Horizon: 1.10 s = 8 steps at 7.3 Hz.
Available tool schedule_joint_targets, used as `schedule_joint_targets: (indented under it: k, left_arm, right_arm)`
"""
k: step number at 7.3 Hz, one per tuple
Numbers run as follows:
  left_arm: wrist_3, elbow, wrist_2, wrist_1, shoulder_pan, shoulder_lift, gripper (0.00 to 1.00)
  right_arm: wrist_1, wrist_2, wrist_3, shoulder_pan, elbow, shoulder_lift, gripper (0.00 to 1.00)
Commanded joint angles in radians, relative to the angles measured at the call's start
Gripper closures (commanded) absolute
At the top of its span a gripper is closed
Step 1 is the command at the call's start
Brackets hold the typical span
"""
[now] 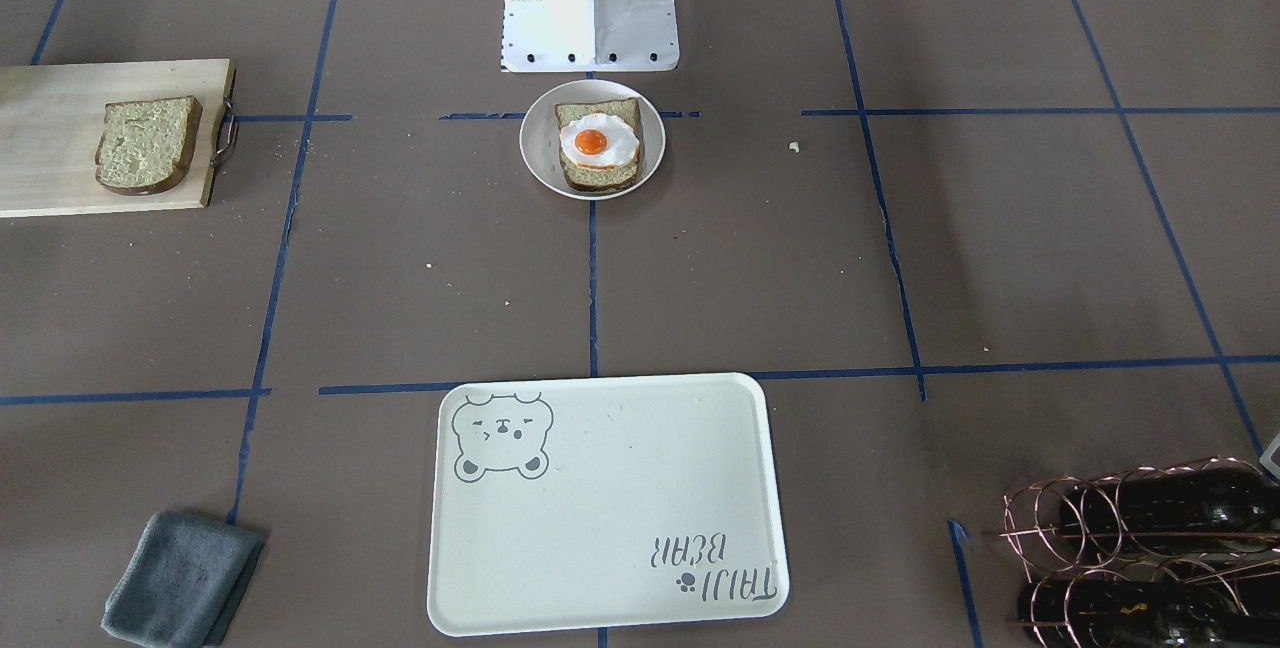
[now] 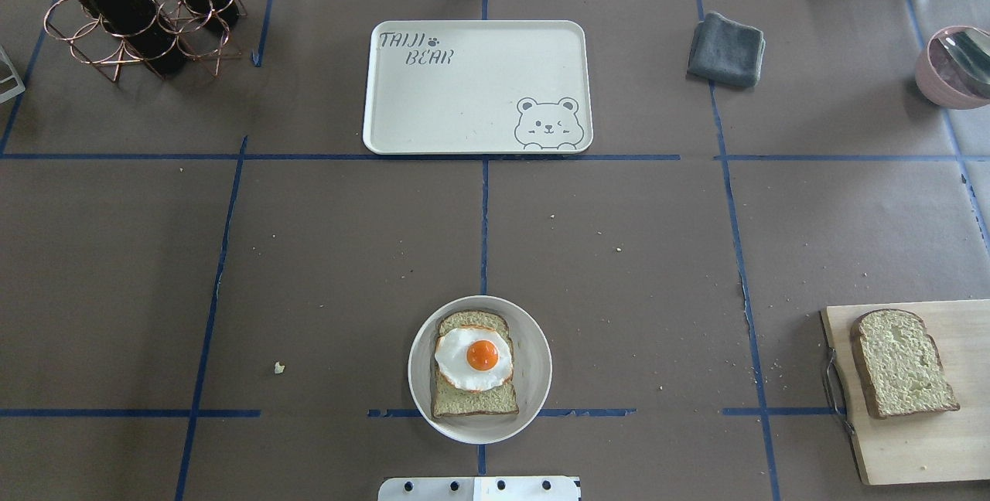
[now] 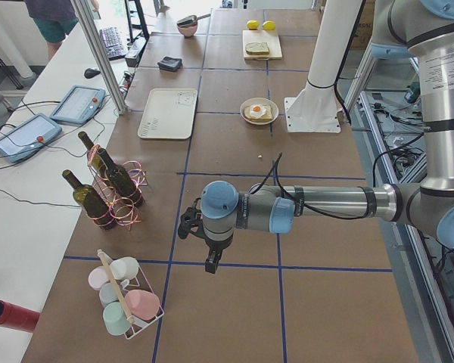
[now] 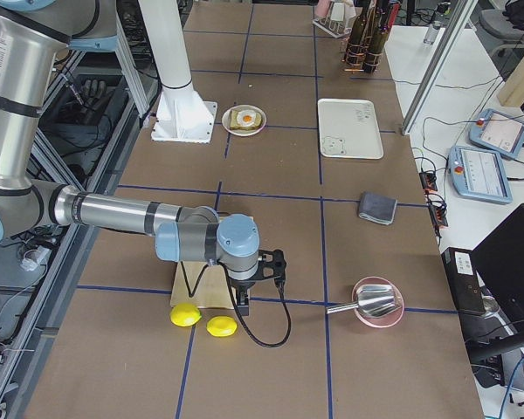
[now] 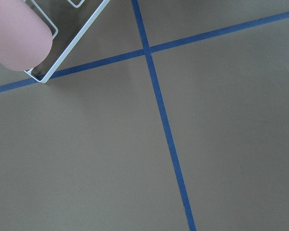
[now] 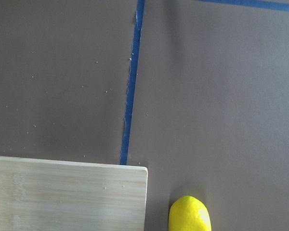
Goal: Make sandwich and place on tray
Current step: 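Move the right gripper toward the bread slice on the wooden board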
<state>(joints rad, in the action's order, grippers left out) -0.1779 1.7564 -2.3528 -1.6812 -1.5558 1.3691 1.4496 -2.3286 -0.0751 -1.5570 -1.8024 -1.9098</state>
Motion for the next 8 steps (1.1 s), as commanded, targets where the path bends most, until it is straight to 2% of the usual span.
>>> schedule_joint_targets:
  k: [1,3,4,5,6,7,8]
  left_arm:
    - [0.0,0.0,0.001,0.0,0.0,0.002,0.0]
    - [0.0,0.0,-0.003,-0.002,-0.001,0.002,0.0]
    - [0.0,0.0,-0.005,-0.002,0.0,0.002,0.0]
    - [0.0,0.0,-0.006,-0.002,0.0,0.002,0.0]
    - [0.0,-0.001,-0.006,-0.002,0.0,0.002,0.0]
    - [0.0,-0.001,-0.006,-0.002,0.0,0.004,0.0]
    - [0.002,0.0,-0.006,-0.002,0.0,0.004,0.0]
  right_arm:
    - [0.0,0.0,0.0,0.0,0.0,0.0,0.0]
    - [-0.012,-0.02,0.003,0.0,-0.018,0.008,0.0]
    - [-0.135,-0.028,0.002,0.002,-0.021,0.003,0.0]
    - [-0.209,-0.066,0.015,0.02,-0.023,0.0,0.0]
    - [-0.227,-0.194,0.024,0.029,-0.029,0.005,0.0]
    - [-0.219,-0.389,0.043,0.029,-0.026,0.008,0.0]
    - [-0.256,-0.438,0.139,0.047,-0.053,0.003,0.01]
